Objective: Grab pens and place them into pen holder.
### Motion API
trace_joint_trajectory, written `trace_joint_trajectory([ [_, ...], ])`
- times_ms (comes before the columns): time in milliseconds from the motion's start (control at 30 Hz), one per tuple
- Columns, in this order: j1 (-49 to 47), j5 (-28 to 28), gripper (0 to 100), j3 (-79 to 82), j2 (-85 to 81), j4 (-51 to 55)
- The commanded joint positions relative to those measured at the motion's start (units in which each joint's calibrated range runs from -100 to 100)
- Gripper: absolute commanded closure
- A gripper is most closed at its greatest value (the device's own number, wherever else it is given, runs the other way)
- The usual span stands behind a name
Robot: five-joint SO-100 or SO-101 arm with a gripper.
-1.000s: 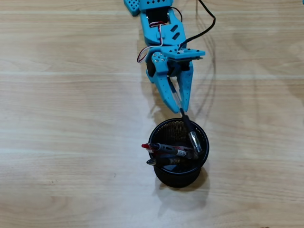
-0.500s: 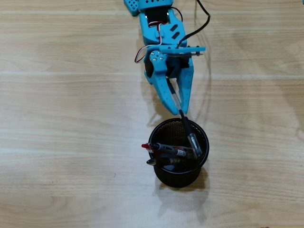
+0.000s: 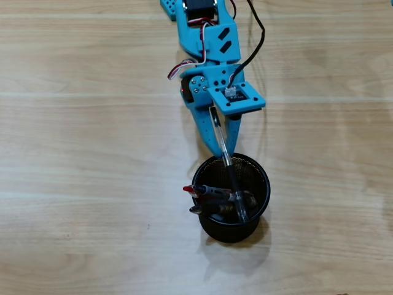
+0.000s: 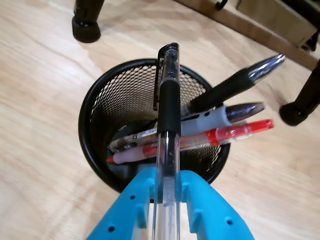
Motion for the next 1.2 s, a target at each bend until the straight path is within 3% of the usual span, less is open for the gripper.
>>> trace_joint_trajectory([
  [0, 0.7, 1.2, 98, -4.5, -1.2, 1.2],
  [267, 0.5, 1.1, 97, -3.7, -1.2, 1.4],
  [433, 0.1, 1.4, 82, -3.7, -1.3, 1.2],
  [500, -0.3, 1.4, 81, -4.2, -1.7, 1.2],
  [667, -0.4, 2.8, 83, -0.4, -9.9, 5.6],
  [800, -0.3, 5.7, 99, 8.6, -20.3, 12.4],
  [1167, 3.5, 14.4, 98, 44.7, -52.7, 14.2],
])
